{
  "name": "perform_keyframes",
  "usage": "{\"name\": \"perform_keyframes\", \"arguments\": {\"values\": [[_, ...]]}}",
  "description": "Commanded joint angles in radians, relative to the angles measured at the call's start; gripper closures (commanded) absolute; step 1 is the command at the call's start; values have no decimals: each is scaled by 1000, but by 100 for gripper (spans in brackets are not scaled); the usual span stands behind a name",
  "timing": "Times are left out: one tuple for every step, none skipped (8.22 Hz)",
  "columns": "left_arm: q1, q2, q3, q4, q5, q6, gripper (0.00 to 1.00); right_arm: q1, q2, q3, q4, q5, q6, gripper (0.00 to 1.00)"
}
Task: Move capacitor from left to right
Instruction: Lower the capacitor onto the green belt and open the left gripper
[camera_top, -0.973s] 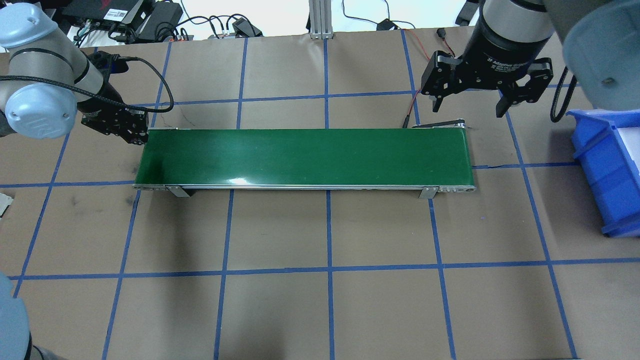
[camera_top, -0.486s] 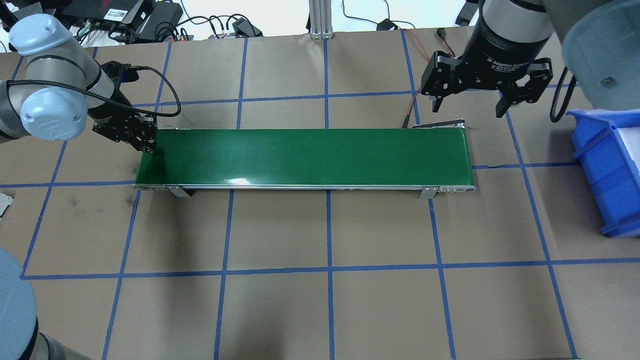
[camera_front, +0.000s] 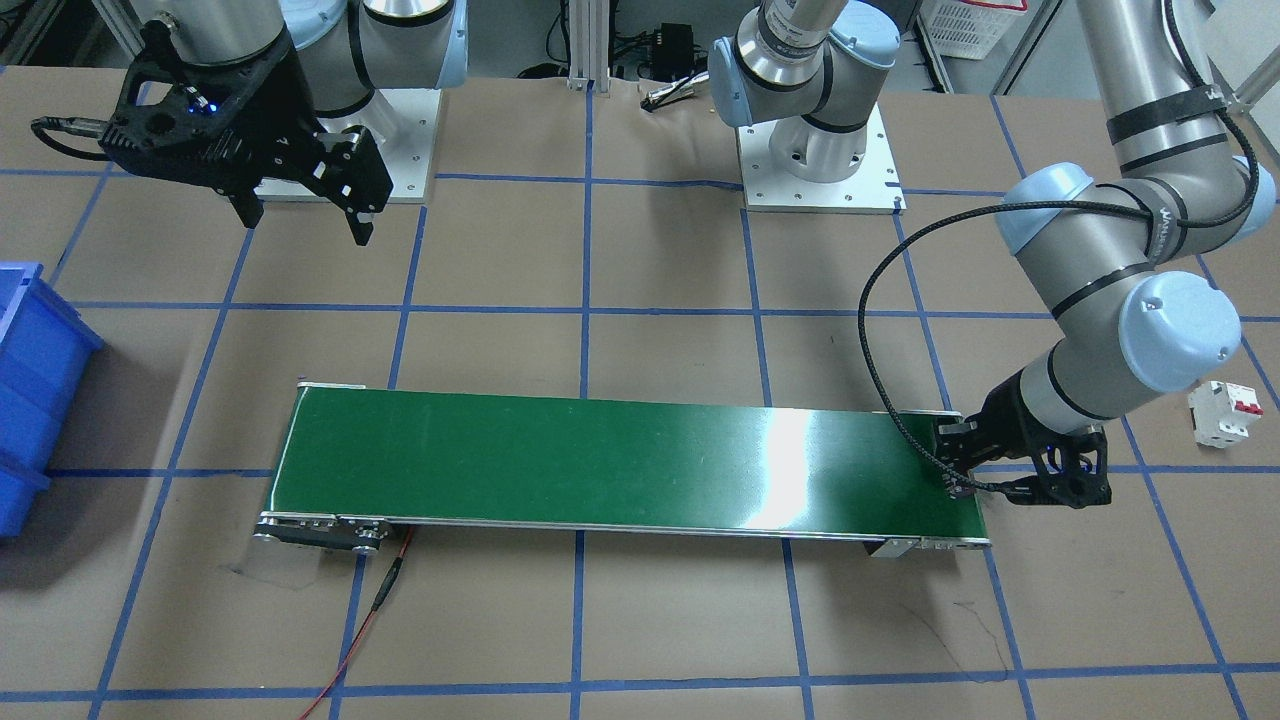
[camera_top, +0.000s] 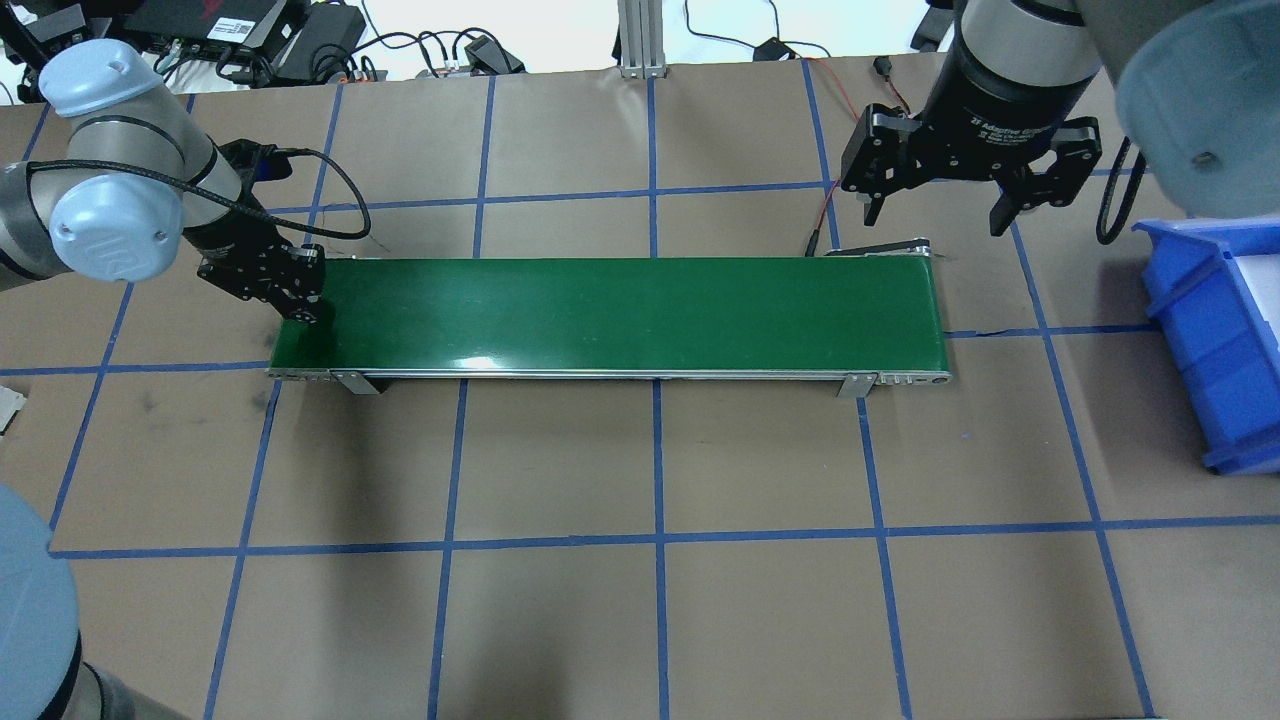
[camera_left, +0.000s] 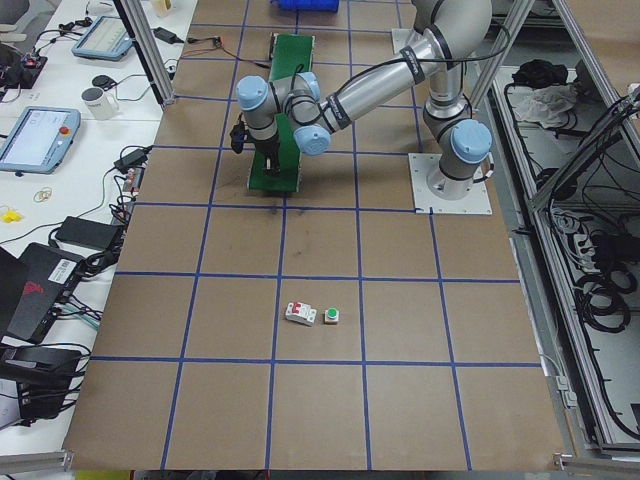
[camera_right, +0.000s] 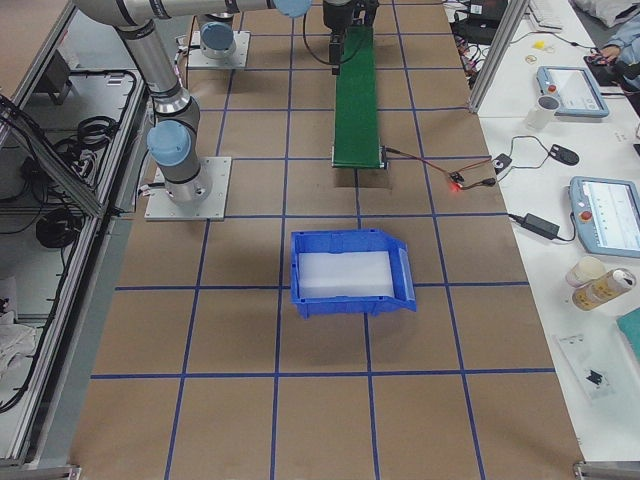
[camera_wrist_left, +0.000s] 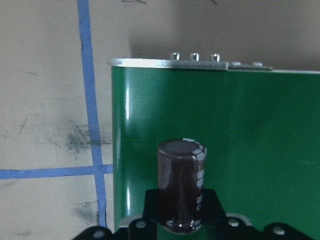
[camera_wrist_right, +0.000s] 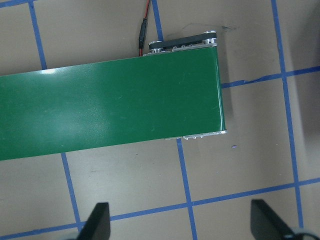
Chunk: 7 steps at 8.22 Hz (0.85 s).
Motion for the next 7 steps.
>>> {"name": "perform_keyframes", "arguments": {"values": [[-10, -11, 1, -8, 7, -4, 95, 0, 2, 0, -3, -11, -6, 0], [-27, -11, 4, -4, 10, -13, 56, 0, 5, 2, -3, -1, 4, 0], [-39, -11, 4, -8, 5, -37, 38, 0, 13, 11, -21, 1, 7, 0], [-48, -9, 4, -5, -1, -46, 26, 0, 42, 11, -44, -7, 3, 0], [-66, 11, 6, -1, -1, -47, 0, -3, 82, 11, -113, -16, -5, 0], [-106, 44, 10, -1, 8, -62, 0, -3, 106, 11, -123, -13, 6, 0], [-137, 89, 10, -5, 2, -86, 0, -5, 133, 14, -124, -17, 3, 0]]}}
